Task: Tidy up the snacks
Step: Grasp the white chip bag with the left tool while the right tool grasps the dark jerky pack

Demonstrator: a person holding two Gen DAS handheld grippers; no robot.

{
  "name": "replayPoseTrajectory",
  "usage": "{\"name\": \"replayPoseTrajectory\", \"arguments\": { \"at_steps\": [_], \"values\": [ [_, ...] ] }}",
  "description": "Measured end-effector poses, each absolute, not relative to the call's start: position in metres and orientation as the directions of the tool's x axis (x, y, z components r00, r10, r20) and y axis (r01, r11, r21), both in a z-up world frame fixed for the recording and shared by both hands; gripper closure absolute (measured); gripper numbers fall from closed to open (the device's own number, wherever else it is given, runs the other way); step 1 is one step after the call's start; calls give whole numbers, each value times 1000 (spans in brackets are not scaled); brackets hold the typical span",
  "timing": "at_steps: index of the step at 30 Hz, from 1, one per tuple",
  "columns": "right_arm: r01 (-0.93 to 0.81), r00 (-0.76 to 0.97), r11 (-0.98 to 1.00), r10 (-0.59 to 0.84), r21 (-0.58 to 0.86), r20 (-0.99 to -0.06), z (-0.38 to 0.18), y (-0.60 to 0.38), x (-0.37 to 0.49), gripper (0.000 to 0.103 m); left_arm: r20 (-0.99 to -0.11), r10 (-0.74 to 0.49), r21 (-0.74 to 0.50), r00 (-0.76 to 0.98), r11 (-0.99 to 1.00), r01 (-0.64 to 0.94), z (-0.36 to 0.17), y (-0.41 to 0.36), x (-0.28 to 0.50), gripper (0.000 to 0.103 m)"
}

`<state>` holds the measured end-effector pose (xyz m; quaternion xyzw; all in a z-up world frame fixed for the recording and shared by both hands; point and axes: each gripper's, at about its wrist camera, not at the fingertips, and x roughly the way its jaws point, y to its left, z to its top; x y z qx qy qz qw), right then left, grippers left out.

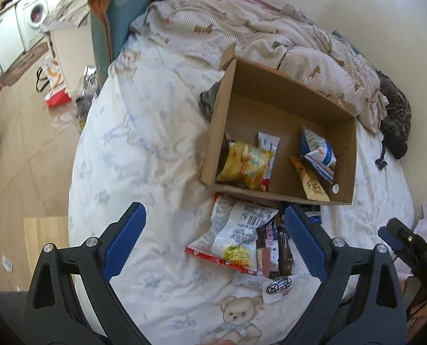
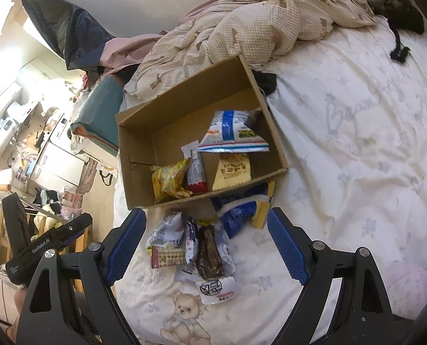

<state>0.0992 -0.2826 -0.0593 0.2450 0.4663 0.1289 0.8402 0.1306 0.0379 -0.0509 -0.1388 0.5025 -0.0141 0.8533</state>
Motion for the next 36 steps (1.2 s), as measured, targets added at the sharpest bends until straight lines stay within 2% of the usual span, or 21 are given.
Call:
{"name": "replayPoseTrajectory", "arguments": {
  "at_steps": [5, 10, 21, 23, 24, 26, 27, 29, 36],
  "values": [
    [41, 514, 845, 439, 533, -737, -67, -289, 98, 14, -880, -176, -269, 441, 951, -156, -70, 40, 135, 7],
    [88, 480, 839, 436, 537, -761, -79, -296, 100, 14, -914, -217, -275, 342, 953, -131, -99, 20, 143, 7],
    [116, 461, 833, 437, 541, -773, -88, -301, 106, 14, -969, -205, -218, 139, 973, -79, -183, -19, 176, 9],
    [120, 455, 832, 439, 542, -775, -90, -300, 107, 14, -969, -225, -235, 100, 968, -93, -197, -21, 176, 26],
    [123, 452, 831, 440, 543, -776, -91, -300, 108, 14, -969, -225, -234, 100, 968, -95, -199, -22, 175, 28],
    [122, 448, 832, 441, 542, -778, -92, -298, 109, 14, -963, -238, -251, 130, 963, -101, -192, -21, 172, 44],
    [118, 447, 832, 443, 542, -777, -92, -297, 110, 14, -962, -236, -250, 136, 963, -98, -188, -21, 171, 46],
    [112, 446, 832, 447, 544, -775, -92, -295, 110, 14, -962, -230, -245, 151, 965, -93, -176, -18, 165, 62],
    [110, 438, 809, 482, 577, -759, -92, -289, 113, 14, -966, -148, -164, 210, 985, -60, -135, -6, 129, 67]
  ]
}}
